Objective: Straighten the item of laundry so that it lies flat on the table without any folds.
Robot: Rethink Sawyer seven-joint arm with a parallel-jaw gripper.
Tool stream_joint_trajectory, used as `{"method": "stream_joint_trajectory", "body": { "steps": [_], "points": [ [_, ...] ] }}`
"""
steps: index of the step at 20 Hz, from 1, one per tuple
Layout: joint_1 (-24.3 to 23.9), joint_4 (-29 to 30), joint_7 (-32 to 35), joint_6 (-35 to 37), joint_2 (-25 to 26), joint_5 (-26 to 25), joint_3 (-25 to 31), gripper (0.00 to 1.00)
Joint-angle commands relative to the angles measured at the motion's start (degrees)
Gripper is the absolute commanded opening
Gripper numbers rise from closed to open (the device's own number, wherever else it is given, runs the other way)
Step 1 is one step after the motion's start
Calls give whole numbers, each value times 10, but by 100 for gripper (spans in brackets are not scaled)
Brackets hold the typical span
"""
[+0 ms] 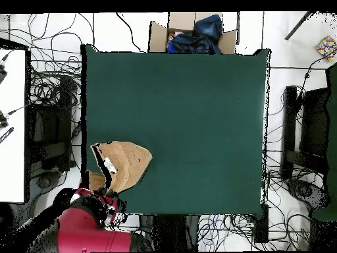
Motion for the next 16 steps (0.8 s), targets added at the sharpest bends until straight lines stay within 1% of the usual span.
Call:
{"method": "stream_joint_trajectory", "body": {
  "steps": [1, 2, 5, 8, 16],
  "points": [
    [19, 40, 216, 3, 17, 15, -20, 0],
    [18, 40, 216, 2, 18, 15, -20, 0],
    [45, 14, 246, 42, 5, 6, -27, 0],
    [53, 1, 256, 59, 4, 0, -31, 0],
    [59, -3, 269, 68, 0, -4, -28, 0]
  ]
}}
